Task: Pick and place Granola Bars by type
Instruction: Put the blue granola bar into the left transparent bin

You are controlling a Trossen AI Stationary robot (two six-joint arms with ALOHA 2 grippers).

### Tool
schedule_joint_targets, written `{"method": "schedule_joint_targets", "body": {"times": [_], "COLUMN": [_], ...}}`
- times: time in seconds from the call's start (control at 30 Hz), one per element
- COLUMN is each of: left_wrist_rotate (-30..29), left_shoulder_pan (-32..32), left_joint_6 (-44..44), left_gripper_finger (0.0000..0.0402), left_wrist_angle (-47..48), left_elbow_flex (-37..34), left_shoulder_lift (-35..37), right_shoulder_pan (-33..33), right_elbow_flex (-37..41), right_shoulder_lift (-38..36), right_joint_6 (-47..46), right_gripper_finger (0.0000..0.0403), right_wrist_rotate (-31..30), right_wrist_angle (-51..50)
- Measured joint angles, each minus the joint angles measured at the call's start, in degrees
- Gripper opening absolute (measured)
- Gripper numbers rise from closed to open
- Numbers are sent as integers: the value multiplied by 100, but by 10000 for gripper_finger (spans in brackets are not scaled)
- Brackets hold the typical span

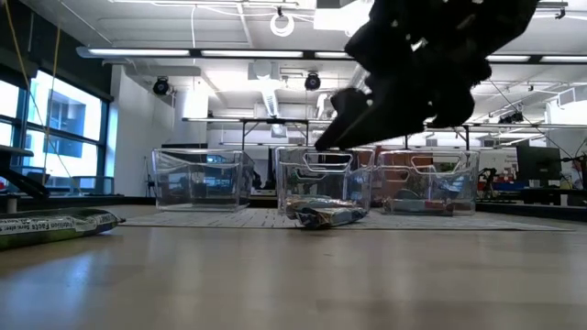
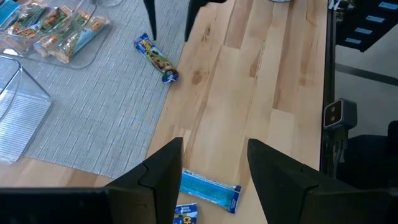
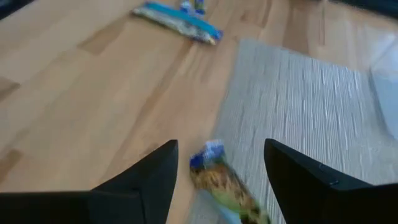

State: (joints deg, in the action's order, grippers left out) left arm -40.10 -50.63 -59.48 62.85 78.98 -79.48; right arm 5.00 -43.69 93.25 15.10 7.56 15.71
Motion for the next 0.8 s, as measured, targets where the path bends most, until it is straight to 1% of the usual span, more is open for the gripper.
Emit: {"method": "schedule_joint_targets", "body": {"times": [0.13, 0.3, 0.4, 0.53, 0.6, 0.67, 0.8], "left_wrist_rotate": [-2, -124, -124, -90, -90, -90, -90], "left_shoulder_pan": [1, 3, 4, 2, 2, 2, 2], "left_joint_6": [9, 8, -43, -101, -101, -99, -74], "left_gripper_finger": [175, 175, 175, 175, 175, 175, 175], "left_wrist_angle": [0, 6, 7, 5, 8, 15, 30], "left_elbow_flex": [0, 0, 0, 0, 0, 0, 0], "left_shoulder_lift": [-1, 0, 0, 0, 0, 0, 0], "right_shoulder_pan": [-326, -503, -511, -544, -543, -541, -605], "right_elbow_flex": [53, -329, -665, -976, -1024, -1000, -970], "right_shoulder_lift": [144, 771, 1092, 1351, 1373, 1364, 1370], "right_joint_6": [-149, 7, 182, 338, 390, 650, 932], "right_gripper_finger": [222, 222, 222, 222, 222, 222, 222], "right_wrist_rotate": [344, 692, 764, 935, 974, 944, 630], "right_wrist_angle": [149, 74, -222, -944, -1105, -1110, -1155]}}
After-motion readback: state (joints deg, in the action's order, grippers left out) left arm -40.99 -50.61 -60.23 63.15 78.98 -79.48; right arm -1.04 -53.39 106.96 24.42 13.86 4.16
